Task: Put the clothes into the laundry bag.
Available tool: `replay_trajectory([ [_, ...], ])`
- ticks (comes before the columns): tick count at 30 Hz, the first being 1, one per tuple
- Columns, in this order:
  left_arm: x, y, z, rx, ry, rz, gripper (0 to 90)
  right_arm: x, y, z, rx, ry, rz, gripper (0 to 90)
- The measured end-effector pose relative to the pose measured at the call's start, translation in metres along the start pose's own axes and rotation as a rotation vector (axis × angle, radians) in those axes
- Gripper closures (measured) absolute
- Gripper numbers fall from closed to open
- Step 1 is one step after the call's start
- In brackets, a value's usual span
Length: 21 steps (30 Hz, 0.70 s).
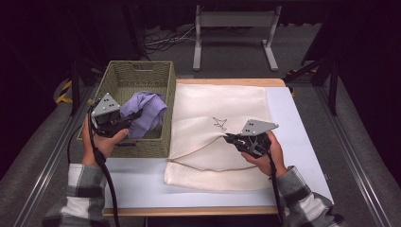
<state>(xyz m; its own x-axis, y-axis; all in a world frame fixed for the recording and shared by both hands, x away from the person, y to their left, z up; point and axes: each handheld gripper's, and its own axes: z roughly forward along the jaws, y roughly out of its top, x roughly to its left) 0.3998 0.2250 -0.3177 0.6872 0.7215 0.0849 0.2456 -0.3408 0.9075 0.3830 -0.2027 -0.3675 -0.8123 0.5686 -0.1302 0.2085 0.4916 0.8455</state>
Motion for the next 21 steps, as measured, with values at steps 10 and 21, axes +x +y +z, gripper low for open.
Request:
replay_trajectory([
  [10,-0.023,-0.011,-0.017,-0.101,-0.041,-0.009,80.2,0.002,0.000,0.000,0.001,-0.001,0.000,87.8],
  [21,-0.034,-0.006,-0.030,-0.158,-0.050,0.008,80.3,0.002,0.000,-0.001,-0.001,-0.002,-0.002,87.8],
])
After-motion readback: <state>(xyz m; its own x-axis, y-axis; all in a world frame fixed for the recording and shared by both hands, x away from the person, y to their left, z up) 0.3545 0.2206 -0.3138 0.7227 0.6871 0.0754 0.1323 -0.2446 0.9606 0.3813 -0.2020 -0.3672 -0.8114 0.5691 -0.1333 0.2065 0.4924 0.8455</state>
